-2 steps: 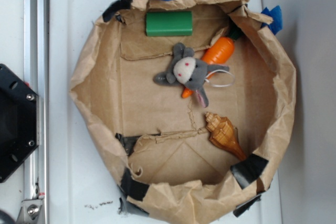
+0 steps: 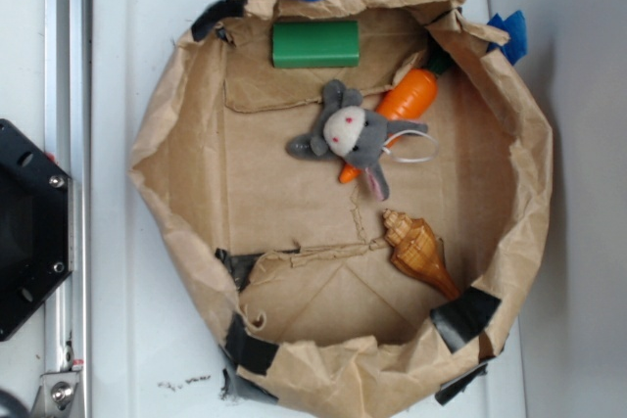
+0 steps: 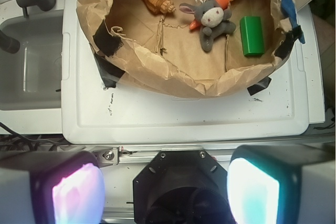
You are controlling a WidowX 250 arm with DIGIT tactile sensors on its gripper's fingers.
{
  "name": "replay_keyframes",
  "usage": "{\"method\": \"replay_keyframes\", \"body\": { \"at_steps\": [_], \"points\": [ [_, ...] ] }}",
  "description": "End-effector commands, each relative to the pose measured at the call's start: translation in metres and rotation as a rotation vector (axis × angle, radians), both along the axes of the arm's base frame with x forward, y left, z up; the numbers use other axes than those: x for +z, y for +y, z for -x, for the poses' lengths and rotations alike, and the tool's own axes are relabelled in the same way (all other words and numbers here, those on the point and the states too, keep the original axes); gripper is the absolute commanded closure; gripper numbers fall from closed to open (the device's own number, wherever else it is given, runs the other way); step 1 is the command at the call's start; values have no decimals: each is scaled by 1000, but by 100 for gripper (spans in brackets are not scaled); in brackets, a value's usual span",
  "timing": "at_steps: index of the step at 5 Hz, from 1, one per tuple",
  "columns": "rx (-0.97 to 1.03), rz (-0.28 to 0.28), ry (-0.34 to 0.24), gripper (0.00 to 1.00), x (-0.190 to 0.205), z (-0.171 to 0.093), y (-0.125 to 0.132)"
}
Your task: Grab the shell.
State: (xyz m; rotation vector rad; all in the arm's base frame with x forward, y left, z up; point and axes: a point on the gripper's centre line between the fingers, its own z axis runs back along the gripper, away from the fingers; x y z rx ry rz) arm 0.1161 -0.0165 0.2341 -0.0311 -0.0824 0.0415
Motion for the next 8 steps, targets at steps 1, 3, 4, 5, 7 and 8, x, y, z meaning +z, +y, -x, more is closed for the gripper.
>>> {"method": "replay_keyframes", "body": {
  "at_steps": [1, 3, 4, 5, 7, 8],
  "points": [
    [-25, -28, -54, 0, -4, -62, -1],
    [-323, -2, -89, 0, -29, -81, -1],
    [-326, 25, -111, 0, -31, -103, 8],
    [-341, 8, -121, 0, -39, -120, 11],
    [-340, -53, -106, 0, -78, -143, 10],
    [-356, -67, -99, 0, -97, -152, 19]
  ]
}}
